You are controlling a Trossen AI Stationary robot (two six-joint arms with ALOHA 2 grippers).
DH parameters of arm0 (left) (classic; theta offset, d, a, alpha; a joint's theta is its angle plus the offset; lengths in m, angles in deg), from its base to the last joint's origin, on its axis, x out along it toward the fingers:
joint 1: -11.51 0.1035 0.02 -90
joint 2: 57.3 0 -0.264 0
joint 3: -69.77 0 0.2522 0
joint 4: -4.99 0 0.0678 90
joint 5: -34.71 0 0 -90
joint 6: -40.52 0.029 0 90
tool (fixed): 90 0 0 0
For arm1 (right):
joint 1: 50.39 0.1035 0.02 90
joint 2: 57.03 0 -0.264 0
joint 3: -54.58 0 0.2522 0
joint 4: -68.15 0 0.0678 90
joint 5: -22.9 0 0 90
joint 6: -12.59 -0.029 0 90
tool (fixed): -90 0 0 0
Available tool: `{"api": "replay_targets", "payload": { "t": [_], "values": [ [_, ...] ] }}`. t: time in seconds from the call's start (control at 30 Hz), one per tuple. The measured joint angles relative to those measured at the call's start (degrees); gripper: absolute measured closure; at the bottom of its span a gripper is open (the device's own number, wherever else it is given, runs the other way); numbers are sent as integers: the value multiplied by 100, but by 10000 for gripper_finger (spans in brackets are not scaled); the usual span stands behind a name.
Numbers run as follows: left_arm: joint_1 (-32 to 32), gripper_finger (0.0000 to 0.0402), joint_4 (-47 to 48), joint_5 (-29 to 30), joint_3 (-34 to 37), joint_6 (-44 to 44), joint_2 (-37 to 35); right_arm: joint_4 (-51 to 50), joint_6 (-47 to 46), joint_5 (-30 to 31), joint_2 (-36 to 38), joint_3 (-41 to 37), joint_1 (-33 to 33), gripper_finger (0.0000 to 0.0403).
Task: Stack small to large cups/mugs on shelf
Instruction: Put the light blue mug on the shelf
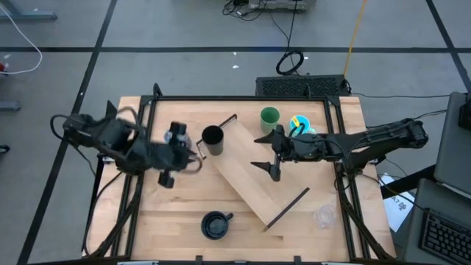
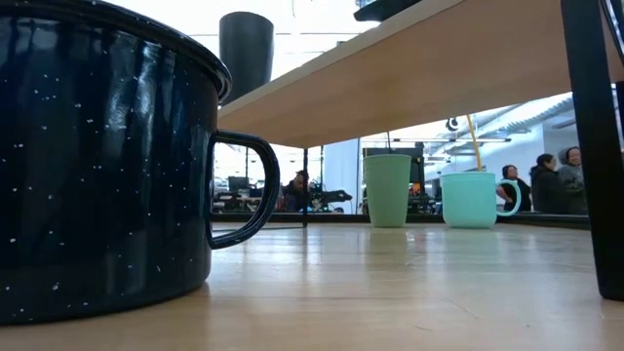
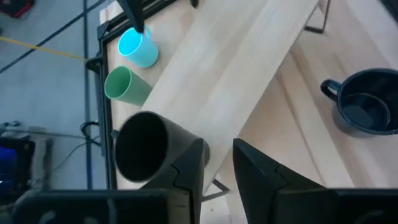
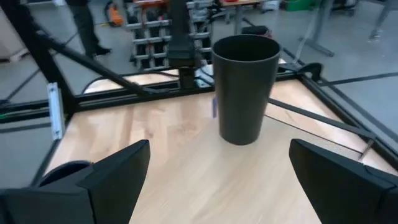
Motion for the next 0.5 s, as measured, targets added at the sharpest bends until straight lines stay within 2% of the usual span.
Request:
{"api": "replay_targets", "payload": {
  "t": [0.1, 0.33, 0.5],
  "values": [
    [-457, 314, -357, 375, 458, -341, -18, 125, -33, 394, -61, 0, 175, 27],
    [-1424, 314, -1303, 1262, 1443, -1018, -57, 530, -258, 471, -104, 1, 662, 27],
    [-1924, 314, -2175, 1698, 2028, -1250, -55, 547, -478, 1241, -103, 1, 1121, 27]
  ]
}}
